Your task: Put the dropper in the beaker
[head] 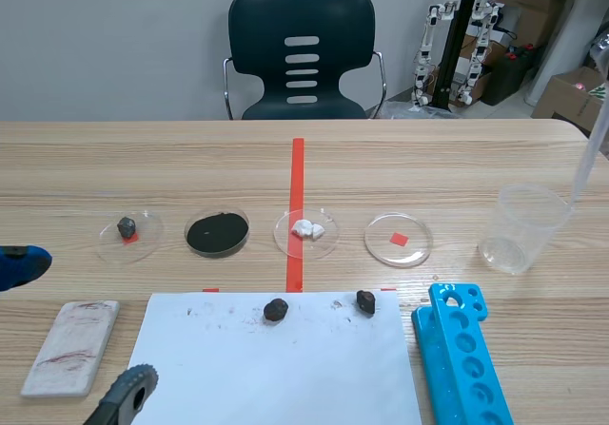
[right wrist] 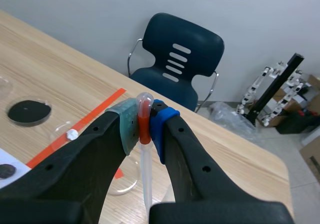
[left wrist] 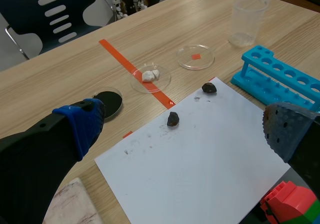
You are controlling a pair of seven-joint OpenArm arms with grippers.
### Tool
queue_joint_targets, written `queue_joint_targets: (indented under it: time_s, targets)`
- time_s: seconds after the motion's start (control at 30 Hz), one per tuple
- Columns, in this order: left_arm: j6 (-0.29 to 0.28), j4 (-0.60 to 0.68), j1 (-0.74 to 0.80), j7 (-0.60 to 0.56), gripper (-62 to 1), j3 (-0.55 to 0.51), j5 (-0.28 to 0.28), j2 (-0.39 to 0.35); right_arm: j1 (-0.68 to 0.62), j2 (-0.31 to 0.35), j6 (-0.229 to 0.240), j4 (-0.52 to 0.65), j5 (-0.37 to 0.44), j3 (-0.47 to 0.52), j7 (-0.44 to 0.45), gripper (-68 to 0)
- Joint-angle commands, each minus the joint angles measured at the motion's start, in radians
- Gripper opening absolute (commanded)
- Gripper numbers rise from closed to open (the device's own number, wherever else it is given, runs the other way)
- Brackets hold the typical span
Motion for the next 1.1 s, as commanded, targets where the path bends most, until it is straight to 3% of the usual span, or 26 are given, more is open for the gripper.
queue_joint_targets:
  time_s: [0.0, 0.13, 0.47, 0.87, 0.93, 1.07]
  targets:
    - [-0.002, 0.013, -0.003, -0.014, 1.4, -0.006, -0.010, 0.000, 0.043, 0.011, -0.014, -0.010, -0.008, -0.013, -0.001, -62.5]
    - [-0.002, 0.013, -0.003, -0.014, 1.4, -0.006, -0.010, 0.000, 0.140, 0.011, -0.064, -0.087, -0.018, -0.040, -0.039, -62.5]
    - [-0.002, 0.013, -0.003, -0.014, 1.4, -0.006, -0.010, 0.000, 0.378, 0.011, -0.076, -0.350, -0.092, -0.075, -0.047, -62.5]
    - [-0.002, 0.013, -0.003, -0.014, 1.4, -0.006, -0.010, 0.000, 0.524, 0.011, -0.076, -0.532, -0.104, -0.111, -0.045, -62.5]
    - [-0.002, 0.013, -0.003, -0.014, 1.4, -0.006, -0.010, 0.000, 0.541, 0.011, -0.076, -0.564, -0.137, -0.135, -0.037, -62.5]
    - [-0.002, 0.013, -0.003, -0.014, 1.4, -0.006, -0.010, 0.000, 0.568, 0.011, -0.076, -0.669, -0.192, -0.200, 0.062, -62.5]
